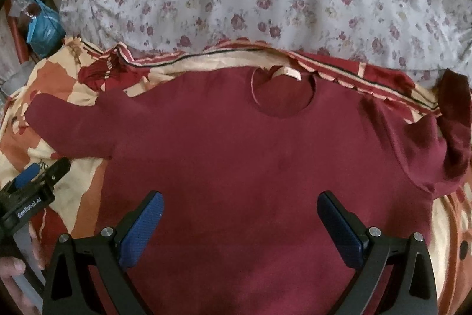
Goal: Fold small clothes
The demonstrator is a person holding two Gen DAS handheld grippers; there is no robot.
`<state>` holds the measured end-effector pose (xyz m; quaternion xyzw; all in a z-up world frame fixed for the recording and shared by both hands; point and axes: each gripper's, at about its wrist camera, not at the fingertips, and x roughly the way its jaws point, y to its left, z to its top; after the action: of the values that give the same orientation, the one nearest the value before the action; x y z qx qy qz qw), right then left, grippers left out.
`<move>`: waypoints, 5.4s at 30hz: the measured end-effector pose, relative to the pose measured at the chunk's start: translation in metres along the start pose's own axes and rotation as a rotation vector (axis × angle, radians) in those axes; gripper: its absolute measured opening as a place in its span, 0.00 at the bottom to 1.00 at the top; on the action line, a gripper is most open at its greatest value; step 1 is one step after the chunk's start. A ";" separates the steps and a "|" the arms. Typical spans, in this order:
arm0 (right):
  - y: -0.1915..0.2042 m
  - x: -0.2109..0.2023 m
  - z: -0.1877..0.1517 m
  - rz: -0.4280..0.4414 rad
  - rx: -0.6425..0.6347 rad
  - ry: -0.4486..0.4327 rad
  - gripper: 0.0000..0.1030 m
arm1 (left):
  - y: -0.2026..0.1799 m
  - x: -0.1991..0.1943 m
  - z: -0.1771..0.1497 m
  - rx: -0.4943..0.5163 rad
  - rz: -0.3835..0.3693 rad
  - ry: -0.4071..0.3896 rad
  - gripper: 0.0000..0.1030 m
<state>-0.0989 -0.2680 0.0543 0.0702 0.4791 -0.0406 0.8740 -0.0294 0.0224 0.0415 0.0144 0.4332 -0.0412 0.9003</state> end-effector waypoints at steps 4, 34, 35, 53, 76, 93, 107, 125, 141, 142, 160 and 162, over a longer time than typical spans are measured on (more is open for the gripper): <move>0.003 0.005 -0.002 0.006 0.000 0.011 1.00 | 0.003 0.005 0.002 -0.002 0.006 0.006 0.99; -0.001 0.020 -0.010 0.052 0.026 0.076 1.00 | 0.142 0.092 0.096 -0.186 0.342 -0.011 0.18; -0.001 0.020 -0.010 0.053 0.025 0.077 1.00 | 0.140 0.090 0.097 -0.191 0.332 -0.007 0.14; -0.041 -0.013 -0.008 0.050 0.110 0.003 1.00 | -0.069 -0.032 0.079 0.066 -0.252 -0.157 0.09; -0.072 -0.004 -0.013 0.101 0.160 0.049 1.00 | -0.010 0.054 0.066 0.216 0.085 -0.045 0.74; -0.095 -0.013 -0.015 0.082 0.232 0.041 1.00 | -0.039 0.015 0.087 0.188 -0.252 -0.080 0.04; -0.054 -0.014 0.008 0.220 0.100 0.002 1.00 | -0.042 -0.029 0.063 0.076 -0.282 -0.063 0.05; 0.110 0.149 0.121 0.568 0.115 0.149 0.42 | 0.025 0.067 0.022 -0.112 -0.077 0.043 0.45; -0.055 -0.028 0.105 0.275 0.090 -0.219 0.05 | 0.007 -0.012 0.017 -0.073 -0.209 -0.205 0.46; -0.071 -0.033 0.098 0.210 0.089 -0.226 0.05 | 0.000 -0.010 0.015 -0.056 -0.214 -0.192 0.46; 0.004 0.098 0.064 0.352 0.100 0.126 0.47 | 0.017 0.026 0.016 -0.120 -0.099 -0.092 0.46; 0.017 0.100 0.072 0.272 0.061 0.065 0.13 | 0.027 0.029 0.020 -0.147 -0.072 -0.094 0.46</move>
<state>0.0174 -0.2630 0.0096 0.1625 0.4919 0.0658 0.8528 0.0063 0.0465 0.0308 -0.0690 0.3927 -0.0421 0.9161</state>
